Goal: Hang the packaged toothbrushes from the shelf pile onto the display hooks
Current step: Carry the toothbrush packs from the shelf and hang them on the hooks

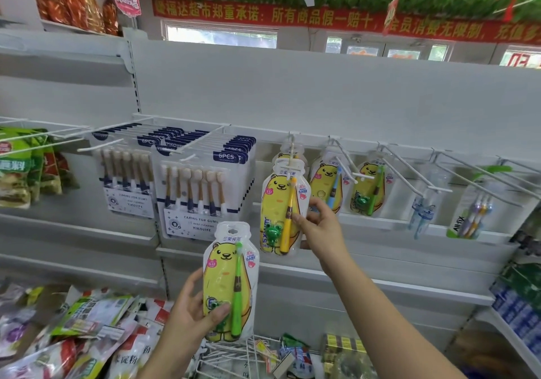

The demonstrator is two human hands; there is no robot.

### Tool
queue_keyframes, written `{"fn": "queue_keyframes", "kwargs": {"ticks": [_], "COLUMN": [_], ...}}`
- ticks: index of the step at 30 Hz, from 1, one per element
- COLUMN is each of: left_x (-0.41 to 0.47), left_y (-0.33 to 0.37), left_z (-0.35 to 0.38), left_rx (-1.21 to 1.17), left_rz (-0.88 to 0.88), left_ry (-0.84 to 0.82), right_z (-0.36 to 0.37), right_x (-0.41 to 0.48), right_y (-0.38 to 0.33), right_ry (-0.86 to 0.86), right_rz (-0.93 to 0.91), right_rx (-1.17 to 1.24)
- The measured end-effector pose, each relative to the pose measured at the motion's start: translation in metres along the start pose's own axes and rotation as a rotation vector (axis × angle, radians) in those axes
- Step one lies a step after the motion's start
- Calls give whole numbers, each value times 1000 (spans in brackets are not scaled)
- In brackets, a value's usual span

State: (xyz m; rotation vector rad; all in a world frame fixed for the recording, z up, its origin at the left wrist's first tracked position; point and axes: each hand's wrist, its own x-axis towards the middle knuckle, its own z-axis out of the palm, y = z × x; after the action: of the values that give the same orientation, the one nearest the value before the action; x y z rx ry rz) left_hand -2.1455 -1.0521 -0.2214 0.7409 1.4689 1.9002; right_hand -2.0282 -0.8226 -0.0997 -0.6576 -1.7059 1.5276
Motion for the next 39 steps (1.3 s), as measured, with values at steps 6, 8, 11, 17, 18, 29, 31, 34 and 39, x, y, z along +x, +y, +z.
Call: {"fn": "queue_keyframes", "kwargs": {"ticks": [6, 8, 11, 17, 18, 29, 31, 34, 39], "left_x": [0, 0, -1, -4, -4, -3, -2, -1, 4], "left_y": [-8, -9, -10, -7, -7, -7, -3, 1, -3], "left_z": [-4, -6, -9, -8, -7, 4, 12, 24, 50], "left_rx": [-11, -7, 2, -55, -70, -19, -11, 8, 1], "left_rz": [-12, 0, -8, -51, -55, -17, -23, -34, -31], "left_ry": [-7, -13, -46, -34, -29, -81, -72, -74, -69], "right_z": [5, 7, 11, 15, 15, 7, 10, 12, -9], "right_x": [57, 75, 100, 140, 145, 143, 121, 71, -19], "right_y": [13, 16, 20, 32, 32, 61, 57, 37, 11], "right_ry": [74, 98, 145, 216, 228, 158, 74, -126, -227], "right_rz": [27, 17, 13, 42, 45, 310, 356, 361, 219], "right_rx": [-54, -59, -82, -133, -159, -239, -194, -102, -13]}}
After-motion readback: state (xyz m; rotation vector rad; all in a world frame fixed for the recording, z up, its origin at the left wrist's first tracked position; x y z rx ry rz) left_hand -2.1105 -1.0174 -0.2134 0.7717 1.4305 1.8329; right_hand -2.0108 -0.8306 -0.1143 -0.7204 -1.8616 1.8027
